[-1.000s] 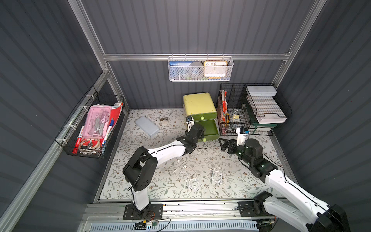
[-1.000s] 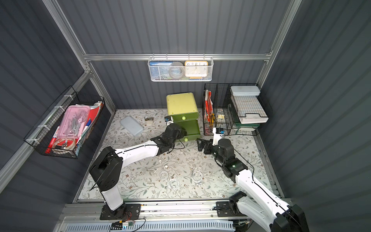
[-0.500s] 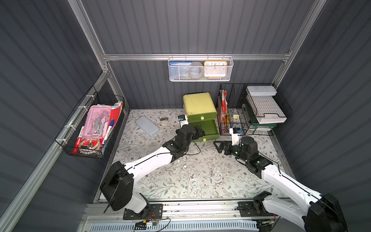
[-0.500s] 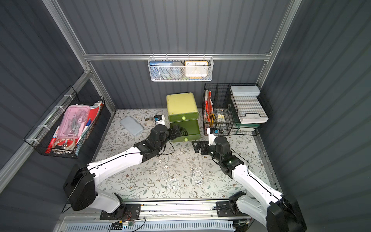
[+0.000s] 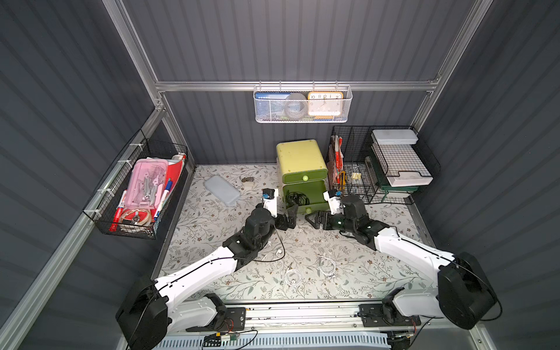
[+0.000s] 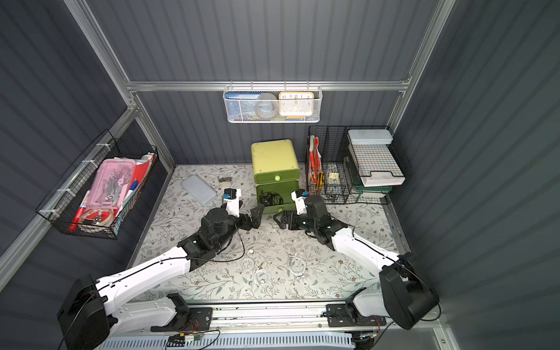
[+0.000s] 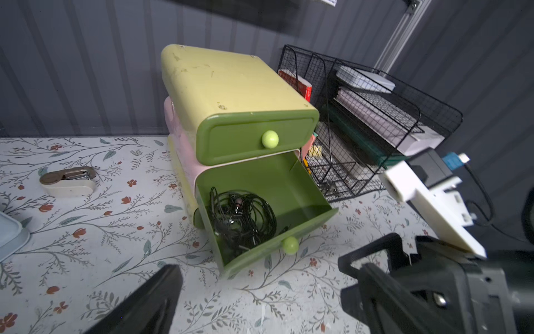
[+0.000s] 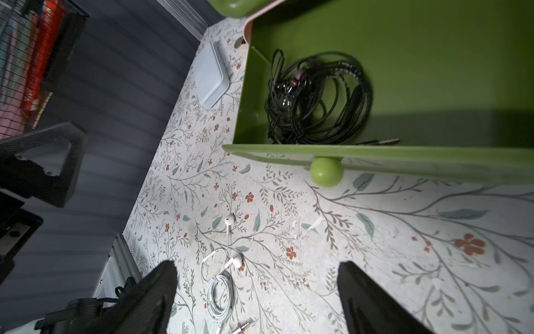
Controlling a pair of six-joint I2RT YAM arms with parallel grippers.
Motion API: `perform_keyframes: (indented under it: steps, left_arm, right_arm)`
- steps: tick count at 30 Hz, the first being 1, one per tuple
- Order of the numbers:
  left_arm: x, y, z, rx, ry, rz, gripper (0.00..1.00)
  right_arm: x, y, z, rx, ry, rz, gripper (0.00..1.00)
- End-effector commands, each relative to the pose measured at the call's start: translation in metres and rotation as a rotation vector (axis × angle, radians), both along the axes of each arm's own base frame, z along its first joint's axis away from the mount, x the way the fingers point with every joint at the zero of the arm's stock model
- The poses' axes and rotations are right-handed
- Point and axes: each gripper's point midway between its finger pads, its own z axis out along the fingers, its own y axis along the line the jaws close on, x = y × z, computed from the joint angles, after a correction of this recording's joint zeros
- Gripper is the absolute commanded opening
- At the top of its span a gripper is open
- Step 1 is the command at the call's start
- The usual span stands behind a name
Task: Place the wired earphones into the drawer by color
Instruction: Place the wired earphones in the drawer, then close the drawer in the storage box.
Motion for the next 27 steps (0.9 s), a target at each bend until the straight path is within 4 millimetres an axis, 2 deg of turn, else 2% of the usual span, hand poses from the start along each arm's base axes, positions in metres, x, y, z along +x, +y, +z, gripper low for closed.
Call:
perform_keyframes:
  steps: [1, 10, 15, 27]
  left_arm:
    - [-0.014, -0.006, 0.010, 0.019, -0.102, -0.098, 0.99]
    - [-0.041, 0.001, -0.002, 0.013, -0.177, -0.189, 0.99]
    - [-0.050, 0.011, 0.008, -0.017, -0.227, -0.185, 0.99]
    - [-0.055, 0.031, 0.022, -0.051, -0.255, -0.123, 0.99]
  right_arm:
    - [0.011, 0.001, -0.008, -0.081, -0.010, -0.082, 0.90]
    - [0.025, 0.002, -0.020, -0.185, -0.069, -0.169, 0.88]
    - [0.033, 0.004, -0.025, -0.231, -0.090, -0.185, 0.80]
    - [0.057, -0.001, -0.030, -0.339, -0.128, -0.237, 0.59]
